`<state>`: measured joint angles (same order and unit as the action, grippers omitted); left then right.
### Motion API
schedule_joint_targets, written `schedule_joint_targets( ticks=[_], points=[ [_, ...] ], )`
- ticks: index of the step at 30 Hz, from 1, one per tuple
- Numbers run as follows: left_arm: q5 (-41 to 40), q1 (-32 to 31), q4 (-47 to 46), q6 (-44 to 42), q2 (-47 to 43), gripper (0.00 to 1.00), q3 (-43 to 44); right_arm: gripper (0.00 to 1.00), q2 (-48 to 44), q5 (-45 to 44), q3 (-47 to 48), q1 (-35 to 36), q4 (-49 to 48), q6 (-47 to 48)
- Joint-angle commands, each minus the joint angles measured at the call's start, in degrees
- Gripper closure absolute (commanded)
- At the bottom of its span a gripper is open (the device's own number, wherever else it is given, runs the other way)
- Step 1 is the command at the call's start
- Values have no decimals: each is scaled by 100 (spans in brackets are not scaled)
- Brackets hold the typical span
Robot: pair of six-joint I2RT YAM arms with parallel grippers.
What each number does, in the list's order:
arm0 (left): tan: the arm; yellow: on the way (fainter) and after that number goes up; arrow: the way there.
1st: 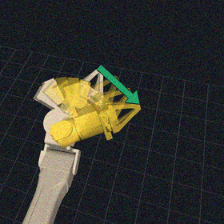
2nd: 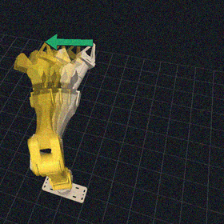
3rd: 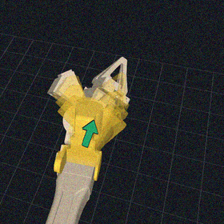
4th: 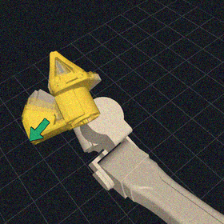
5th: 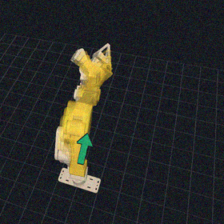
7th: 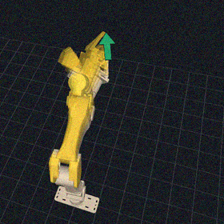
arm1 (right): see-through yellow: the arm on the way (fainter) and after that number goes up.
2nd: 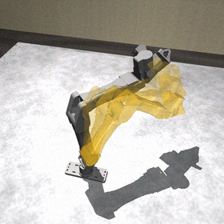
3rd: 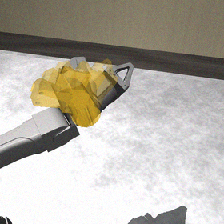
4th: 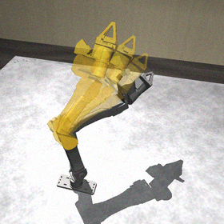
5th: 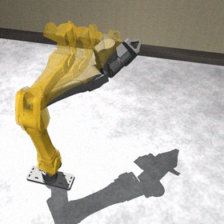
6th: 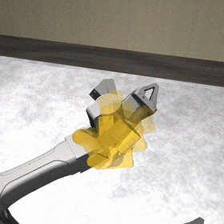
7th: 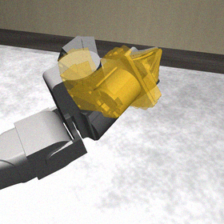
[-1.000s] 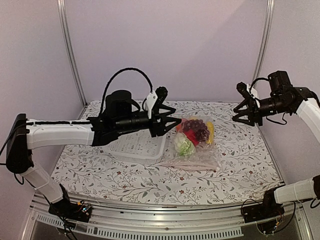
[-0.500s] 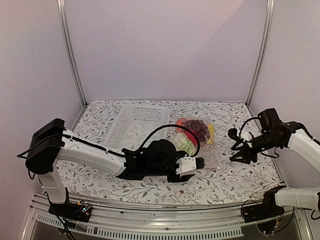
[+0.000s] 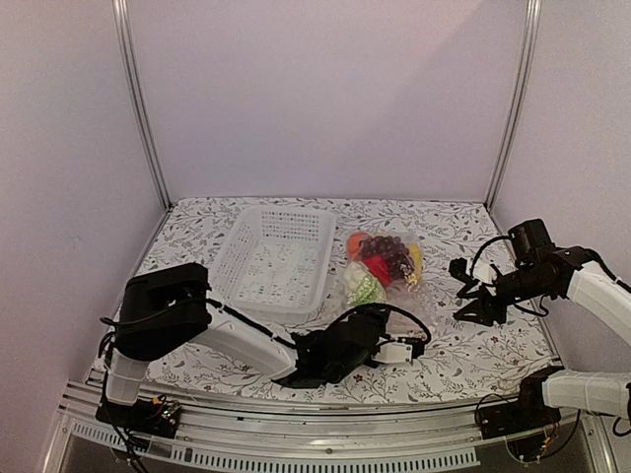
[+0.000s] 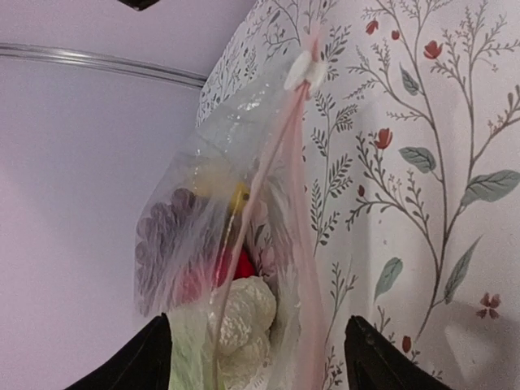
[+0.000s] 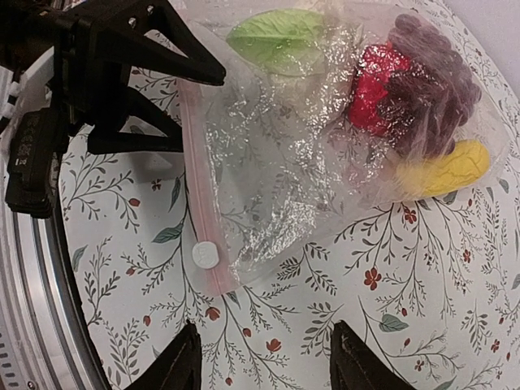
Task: Place the food in the zip-top bag and seal the zipper
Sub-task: Pick up the zipper food storage bag at the center of the board.
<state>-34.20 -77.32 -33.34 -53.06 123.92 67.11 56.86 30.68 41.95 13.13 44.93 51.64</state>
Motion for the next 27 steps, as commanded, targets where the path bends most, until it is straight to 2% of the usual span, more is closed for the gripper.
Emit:
schedule_joint_targets(
  ticks=[1,4,6,16,18,20,23,27],
  points=[
    [-435,-40,-776,-698,363,28,368,47,-40,66,115,29,-65,-87],
    [-590,-51,-1451,-1168,575,32,389,47,23,154,146,28,-26,-157],
    [-597,-39,-1499,-1213,623,38,386,47,44,167,146,30,-34,-170],
    [-473,163,-881,-643,390,80,535,50,182,493,291,30,-71,-276],
    [-251,220,-330,-240,131,90,671,51,235,681,529,37,139,-282],
    [216,320,638,471,-248,96,941,53,390,1134,1217,35,776,-269],
    [953,536,1700,1353,-847,98,1348,55,708,1638,2413,39,1628,-204],
    [1526,801,2760,2025,-1250,98,1990,56,880,1665,3540,37,2078,-257]
  ],
)
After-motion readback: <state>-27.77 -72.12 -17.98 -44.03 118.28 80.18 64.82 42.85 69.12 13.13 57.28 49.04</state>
